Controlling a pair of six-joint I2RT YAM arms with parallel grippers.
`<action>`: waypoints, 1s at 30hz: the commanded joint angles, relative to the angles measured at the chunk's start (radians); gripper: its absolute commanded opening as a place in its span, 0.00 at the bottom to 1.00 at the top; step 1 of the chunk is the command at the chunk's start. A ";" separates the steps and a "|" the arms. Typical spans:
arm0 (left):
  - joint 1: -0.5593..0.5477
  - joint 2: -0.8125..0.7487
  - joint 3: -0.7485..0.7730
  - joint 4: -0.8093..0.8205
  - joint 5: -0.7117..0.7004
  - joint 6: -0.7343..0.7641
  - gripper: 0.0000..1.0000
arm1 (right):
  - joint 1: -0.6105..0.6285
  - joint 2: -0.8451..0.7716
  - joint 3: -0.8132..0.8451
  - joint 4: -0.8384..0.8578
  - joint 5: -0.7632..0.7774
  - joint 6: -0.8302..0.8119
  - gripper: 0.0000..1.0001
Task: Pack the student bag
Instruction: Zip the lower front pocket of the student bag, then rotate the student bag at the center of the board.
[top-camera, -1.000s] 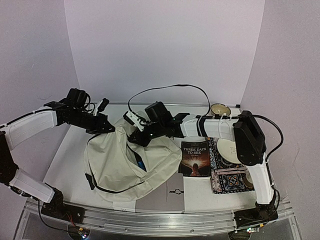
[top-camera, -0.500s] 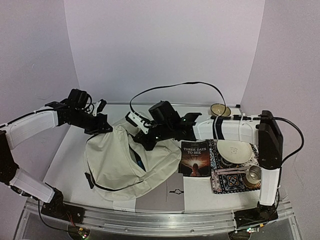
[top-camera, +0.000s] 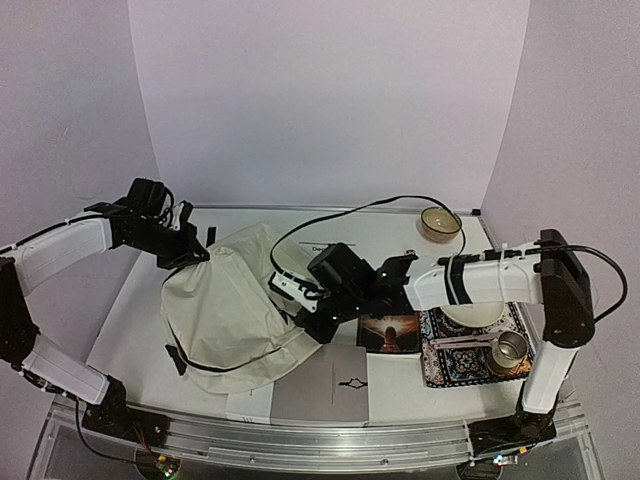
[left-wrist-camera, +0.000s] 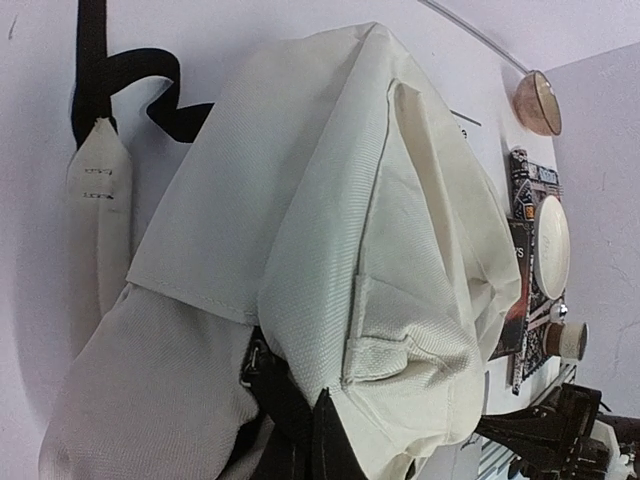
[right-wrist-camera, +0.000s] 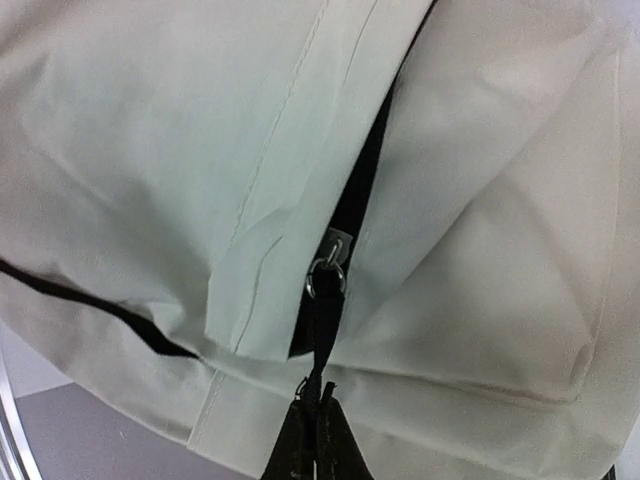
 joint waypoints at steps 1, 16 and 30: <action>0.076 -0.015 0.062 0.088 -0.123 -0.018 0.00 | -0.002 -0.127 -0.083 -0.095 0.064 0.036 0.00; 0.134 -0.106 0.047 0.097 -0.025 -0.009 0.00 | -0.016 -0.160 -0.025 -0.091 0.304 0.073 0.00; 0.133 -0.288 0.023 0.066 0.268 -0.025 0.00 | -0.197 0.035 0.408 -0.095 0.326 0.058 0.00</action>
